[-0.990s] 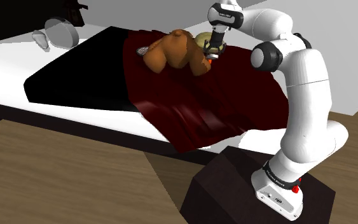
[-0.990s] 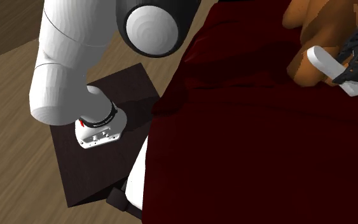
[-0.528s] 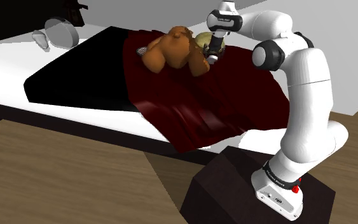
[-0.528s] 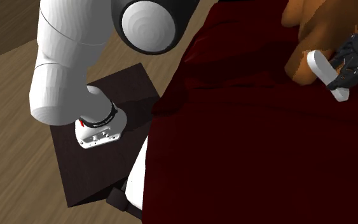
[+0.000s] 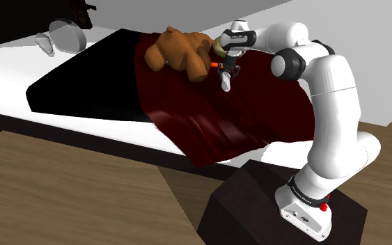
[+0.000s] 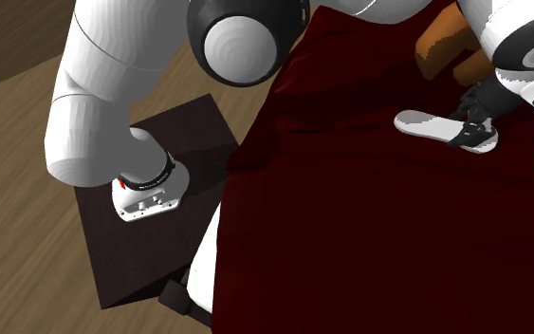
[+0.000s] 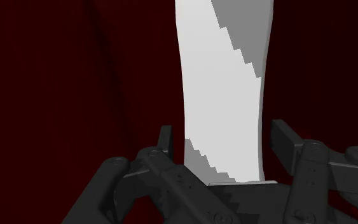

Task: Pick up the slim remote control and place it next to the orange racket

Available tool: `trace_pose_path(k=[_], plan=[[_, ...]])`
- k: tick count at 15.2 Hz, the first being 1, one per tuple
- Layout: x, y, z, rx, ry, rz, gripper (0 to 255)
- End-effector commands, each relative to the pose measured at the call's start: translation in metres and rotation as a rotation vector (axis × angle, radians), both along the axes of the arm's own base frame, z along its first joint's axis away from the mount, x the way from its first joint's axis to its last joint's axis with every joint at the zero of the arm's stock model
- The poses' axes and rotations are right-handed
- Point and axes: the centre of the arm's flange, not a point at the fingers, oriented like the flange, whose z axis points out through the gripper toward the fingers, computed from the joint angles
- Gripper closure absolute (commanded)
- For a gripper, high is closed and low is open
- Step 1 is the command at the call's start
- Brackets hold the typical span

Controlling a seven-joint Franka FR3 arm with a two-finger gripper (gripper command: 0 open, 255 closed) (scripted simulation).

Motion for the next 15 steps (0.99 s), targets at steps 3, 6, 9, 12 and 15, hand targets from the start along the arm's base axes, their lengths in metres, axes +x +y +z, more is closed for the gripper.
trace_pose_path(k=[3,6,9,12,15], plan=[[0.0,0.001,-0.006,0.0,0.0,0.0,255],[0.0,0.001,-0.006,0.0,0.0,0.0,255],[0.0,0.001,-0.006,0.0,0.0,0.0,0],[0.0,0.001,-0.006,0.0,0.0,0.0,0],[0.0,0.001,0.008,0.0,0.0,0.0,0]])
